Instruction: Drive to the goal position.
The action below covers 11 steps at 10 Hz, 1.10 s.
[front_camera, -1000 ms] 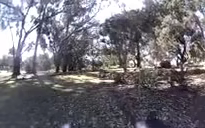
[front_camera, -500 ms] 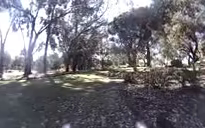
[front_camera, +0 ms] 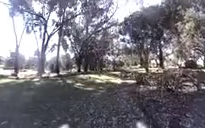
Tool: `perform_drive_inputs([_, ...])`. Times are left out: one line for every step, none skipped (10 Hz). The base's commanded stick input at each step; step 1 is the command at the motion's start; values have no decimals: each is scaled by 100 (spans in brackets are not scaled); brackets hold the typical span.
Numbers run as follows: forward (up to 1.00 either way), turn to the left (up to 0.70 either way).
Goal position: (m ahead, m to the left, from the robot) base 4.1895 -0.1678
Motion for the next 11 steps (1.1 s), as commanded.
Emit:
perform_drive_inputs([70,0])
perform_drive_inputs([70,0])
perform_drive_inputs([70,0])
perform_drive_inputs([70,0])
perform_drive_inputs([70,0])
perform_drive_inputs([70,0])
perform_drive_inputs([70,0])
perform_drive_inputs([70,0])
perform_drive_inputs([70,0])
perform_drive_inputs([70,0])
perform_drive_inputs([70,0])
